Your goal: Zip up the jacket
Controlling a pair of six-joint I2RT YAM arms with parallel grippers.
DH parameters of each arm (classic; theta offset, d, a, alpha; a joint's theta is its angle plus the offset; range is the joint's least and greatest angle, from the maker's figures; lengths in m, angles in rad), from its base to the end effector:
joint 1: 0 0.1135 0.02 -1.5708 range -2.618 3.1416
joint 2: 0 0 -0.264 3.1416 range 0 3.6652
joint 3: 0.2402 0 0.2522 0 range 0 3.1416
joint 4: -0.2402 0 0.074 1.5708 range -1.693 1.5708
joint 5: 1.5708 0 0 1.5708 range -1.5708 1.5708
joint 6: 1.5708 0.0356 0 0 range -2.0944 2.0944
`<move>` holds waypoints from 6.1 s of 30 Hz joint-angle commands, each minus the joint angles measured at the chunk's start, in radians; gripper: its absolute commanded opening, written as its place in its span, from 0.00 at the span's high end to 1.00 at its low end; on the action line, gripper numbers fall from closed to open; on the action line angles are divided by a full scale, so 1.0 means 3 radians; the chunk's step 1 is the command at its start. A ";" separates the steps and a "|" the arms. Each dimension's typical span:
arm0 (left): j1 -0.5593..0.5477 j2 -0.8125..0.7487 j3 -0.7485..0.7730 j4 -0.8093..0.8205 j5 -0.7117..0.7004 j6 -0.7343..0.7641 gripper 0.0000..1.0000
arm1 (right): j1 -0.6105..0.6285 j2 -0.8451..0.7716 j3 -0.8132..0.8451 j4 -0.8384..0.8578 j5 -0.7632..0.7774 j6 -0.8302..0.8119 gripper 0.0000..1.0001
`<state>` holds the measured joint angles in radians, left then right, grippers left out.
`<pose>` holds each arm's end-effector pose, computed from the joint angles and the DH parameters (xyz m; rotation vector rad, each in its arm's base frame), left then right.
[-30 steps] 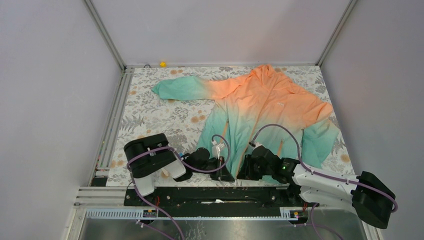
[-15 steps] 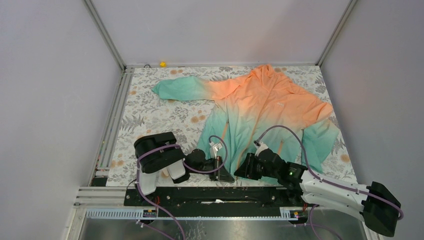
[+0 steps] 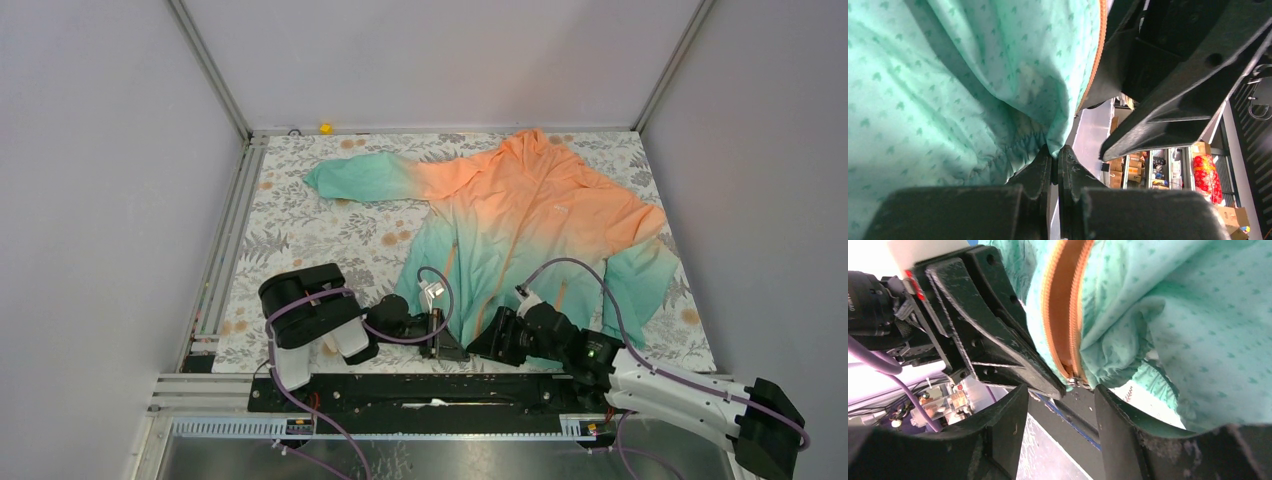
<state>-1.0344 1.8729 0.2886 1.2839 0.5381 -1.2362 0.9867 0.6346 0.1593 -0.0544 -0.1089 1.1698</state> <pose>0.1147 -0.2286 0.0889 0.2402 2.4035 -1.8573 0.0779 0.1248 0.1560 0.1466 2.4271 1.2903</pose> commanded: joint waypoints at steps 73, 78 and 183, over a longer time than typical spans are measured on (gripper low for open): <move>0.0770 -0.0179 -0.0168 0.1019 0.0822 -0.1049 1.00 | 0.0862 -0.0169 0.0851 -0.0205 0.0126 -0.5819 0.33; 0.0783 -0.0107 -0.0098 0.1023 0.0921 -0.1067 1.00 | 0.0967 -0.0323 0.0706 -0.0039 0.0166 -0.5993 0.35; 0.0784 -0.0337 -0.0191 0.1059 0.0814 -0.1105 1.00 | 0.1390 0.0297 0.0365 0.0870 0.1209 -0.6302 0.72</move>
<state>-0.8028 1.8008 0.2352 1.4536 0.7834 -1.5715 1.3941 0.7284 0.2600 0.1696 0.2203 -0.7284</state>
